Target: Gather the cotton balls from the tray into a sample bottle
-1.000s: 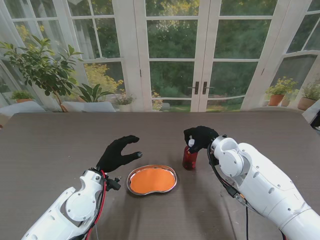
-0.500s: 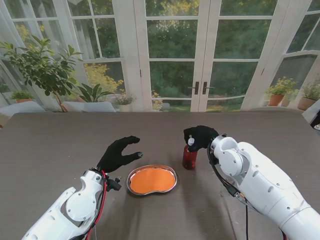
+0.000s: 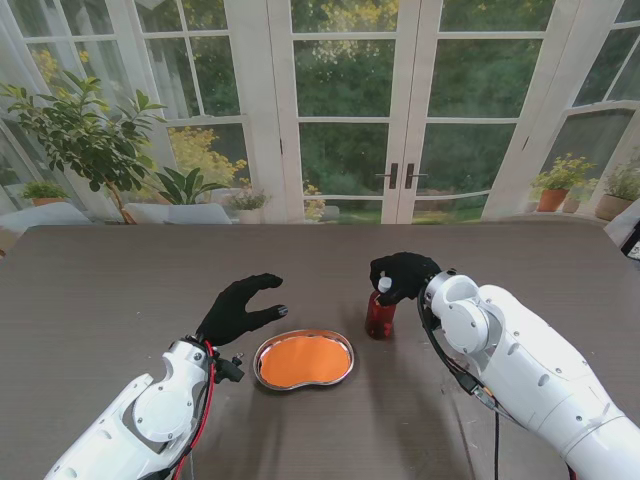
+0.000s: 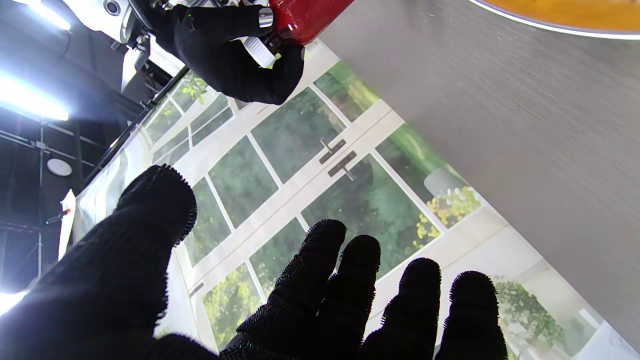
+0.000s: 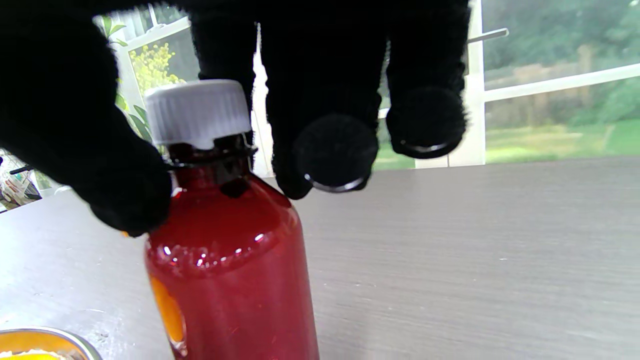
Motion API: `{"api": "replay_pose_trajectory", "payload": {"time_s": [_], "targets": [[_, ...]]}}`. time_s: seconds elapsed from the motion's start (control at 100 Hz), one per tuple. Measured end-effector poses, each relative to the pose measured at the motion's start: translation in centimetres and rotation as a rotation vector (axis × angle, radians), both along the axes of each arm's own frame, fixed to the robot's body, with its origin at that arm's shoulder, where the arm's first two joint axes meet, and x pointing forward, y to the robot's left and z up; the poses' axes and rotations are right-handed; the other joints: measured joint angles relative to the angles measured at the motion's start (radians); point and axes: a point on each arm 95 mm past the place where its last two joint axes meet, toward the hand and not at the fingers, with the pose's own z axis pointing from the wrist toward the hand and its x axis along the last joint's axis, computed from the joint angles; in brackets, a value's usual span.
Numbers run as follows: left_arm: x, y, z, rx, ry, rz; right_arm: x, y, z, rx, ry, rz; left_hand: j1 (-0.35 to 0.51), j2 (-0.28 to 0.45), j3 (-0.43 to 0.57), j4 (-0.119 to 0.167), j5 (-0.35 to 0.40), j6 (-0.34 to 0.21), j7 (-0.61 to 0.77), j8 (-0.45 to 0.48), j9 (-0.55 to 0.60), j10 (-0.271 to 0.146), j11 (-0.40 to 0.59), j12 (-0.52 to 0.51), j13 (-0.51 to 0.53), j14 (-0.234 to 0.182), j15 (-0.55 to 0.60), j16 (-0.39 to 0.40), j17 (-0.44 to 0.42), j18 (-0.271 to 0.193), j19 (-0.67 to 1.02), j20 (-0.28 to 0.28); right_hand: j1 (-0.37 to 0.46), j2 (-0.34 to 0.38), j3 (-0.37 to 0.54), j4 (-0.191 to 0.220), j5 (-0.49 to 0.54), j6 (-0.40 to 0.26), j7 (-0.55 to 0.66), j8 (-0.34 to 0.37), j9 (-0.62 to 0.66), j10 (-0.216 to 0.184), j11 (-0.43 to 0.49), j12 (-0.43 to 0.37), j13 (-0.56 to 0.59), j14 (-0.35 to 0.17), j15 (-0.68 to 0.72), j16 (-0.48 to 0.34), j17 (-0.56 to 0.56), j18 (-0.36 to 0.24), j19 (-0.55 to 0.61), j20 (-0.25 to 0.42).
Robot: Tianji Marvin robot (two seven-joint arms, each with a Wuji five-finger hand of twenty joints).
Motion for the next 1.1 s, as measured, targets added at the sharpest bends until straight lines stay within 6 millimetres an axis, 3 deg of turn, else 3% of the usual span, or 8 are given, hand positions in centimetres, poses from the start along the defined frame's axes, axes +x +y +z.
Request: {"api": "replay_pose_trajectory", "payload": {"time_s": [0.07, 0.4, 0.63, 0.95, 1.1], "targets": [[0.00, -0.03, -0.01, -0.001, 0.001, -0.001, -0.06, -0.05, -0.11, -0.002, -0.005, 0.003, 0.000, 0.000, 0.000, 0.000, 0.000, 0.000, 0.000, 0.000, 0.001, 0.000, 0.000, 0.000, 0.001, 0.000, 0.000, 0.000, 0.000, 0.000, 0.000, 0.000, -0.020, -0.002, 0.000, 0.016, 0.011, 0.005, -0.039, 0.009, -0.011, -0.005, -0.004, -0.016, -0.011, 0.006, -0.014, 0.000, -0.007, 0.000, -0.009, 0.000], [0.05, -0.14, -0.09, -0.002, 0.004, -0.006, -0.20, -0.30, -0.45, -0.006, -0.011, 0.001, 0.000, 0.000, 0.000, 0.000, 0.001, 0.000, 0.000, 0.002, 0.004, 0.001, 0.000, 0.000, 0.023, 0.010, 0.013, 0.011, 0.013, 0.003, 0.000, 0.002, -0.059, -0.016, 0.000, 0.016, 0.022, 0.027, -0.163, 0.009, -0.076, -0.011, -0.033, -0.033, -0.060, 0.017, -0.051, -0.012, -0.041, 0.001, -0.035, 0.000], [0.06, -0.20, -0.13, -0.004, 0.007, -0.009, -0.22, -0.44, -0.52, -0.005, -0.019, -0.003, 0.000, 0.000, 0.000, 0.000, 0.001, 0.000, 0.001, 0.002, 0.004, 0.001, 0.000, 0.000, 0.024, 0.010, 0.013, 0.011, 0.013, 0.003, 0.000, 0.013, -0.117, -0.017, -0.012, 0.016, -0.025, 0.032, -0.229, -0.012, -0.124, -0.009, -0.048, -0.053, -0.076, 0.019, -0.053, -0.012, -0.042, 0.001, -0.036, 0.002], [0.06, -0.31, -0.21, -0.005, 0.012, -0.013, -0.19, -0.66, -0.52, 0.001, -0.019, -0.009, 0.000, 0.000, 0.000, 0.000, 0.001, 0.000, 0.001, 0.003, 0.005, 0.002, 0.000, 0.001, 0.024, 0.010, 0.013, 0.012, 0.014, 0.013, 0.000, 0.014, -0.194, -0.013, -0.048, 0.016, -0.087, 0.028, -0.292, -0.027, -0.214, 0.003, -0.175, -0.189, -0.158, 0.062, -0.167, -0.065, -0.072, 0.003, -0.041, 0.013], [0.08, -0.33, -0.21, -0.006, 0.012, -0.014, -0.11, -0.80, -0.43, 0.006, -0.021, -0.017, 0.000, 0.000, 0.000, 0.000, 0.001, 0.000, 0.001, 0.003, 0.005, 0.002, 0.000, 0.001, 0.024, 0.010, 0.013, 0.012, 0.014, 0.013, 0.000, 0.014, -0.232, 0.042, -0.086, 0.016, -0.110, 0.021, -0.322, -0.039, -0.239, 0.004, -0.227, -0.252, -0.182, 0.091, -0.226, -0.088, -0.095, 0.023, -0.063, 0.024]]}}
